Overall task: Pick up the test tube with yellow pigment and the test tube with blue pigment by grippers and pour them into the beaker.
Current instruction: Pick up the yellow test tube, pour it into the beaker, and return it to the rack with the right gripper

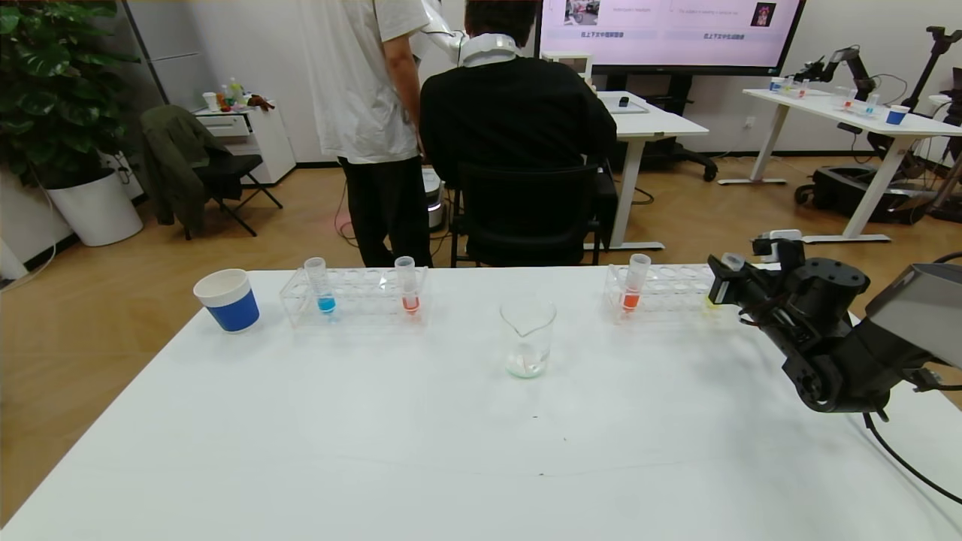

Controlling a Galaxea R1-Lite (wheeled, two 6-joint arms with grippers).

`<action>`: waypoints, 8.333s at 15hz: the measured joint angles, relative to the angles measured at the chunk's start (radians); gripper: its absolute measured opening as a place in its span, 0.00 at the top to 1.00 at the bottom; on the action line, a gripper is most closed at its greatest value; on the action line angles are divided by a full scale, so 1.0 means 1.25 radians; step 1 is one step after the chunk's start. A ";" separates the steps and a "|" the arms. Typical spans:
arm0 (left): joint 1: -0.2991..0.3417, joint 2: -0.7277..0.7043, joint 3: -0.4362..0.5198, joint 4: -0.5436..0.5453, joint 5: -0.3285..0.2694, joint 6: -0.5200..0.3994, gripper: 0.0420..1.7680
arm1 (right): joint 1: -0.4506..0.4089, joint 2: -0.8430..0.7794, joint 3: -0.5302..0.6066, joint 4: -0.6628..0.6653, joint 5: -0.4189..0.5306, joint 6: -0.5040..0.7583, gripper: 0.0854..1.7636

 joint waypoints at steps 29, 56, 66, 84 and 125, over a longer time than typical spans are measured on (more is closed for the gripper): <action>0.000 0.000 0.000 0.000 0.000 0.000 0.01 | 0.253 -0.232 -0.146 0.278 0.157 -0.051 0.76; 0.000 0.000 0.000 0.000 0.000 0.000 0.01 | 0.350 -0.034 -0.184 0.099 0.555 -0.874 0.76; 0.000 0.000 0.000 0.000 -0.001 0.000 0.01 | 0.342 -0.005 -0.252 0.102 0.649 -1.011 0.76; 0.000 0.000 0.000 0.000 0.000 0.000 0.01 | 0.325 0.022 -0.239 0.100 0.650 -1.177 0.76; 0.000 0.000 0.000 0.000 0.000 0.000 0.01 | 0.328 -0.414 0.070 0.310 0.039 -0.074 0.76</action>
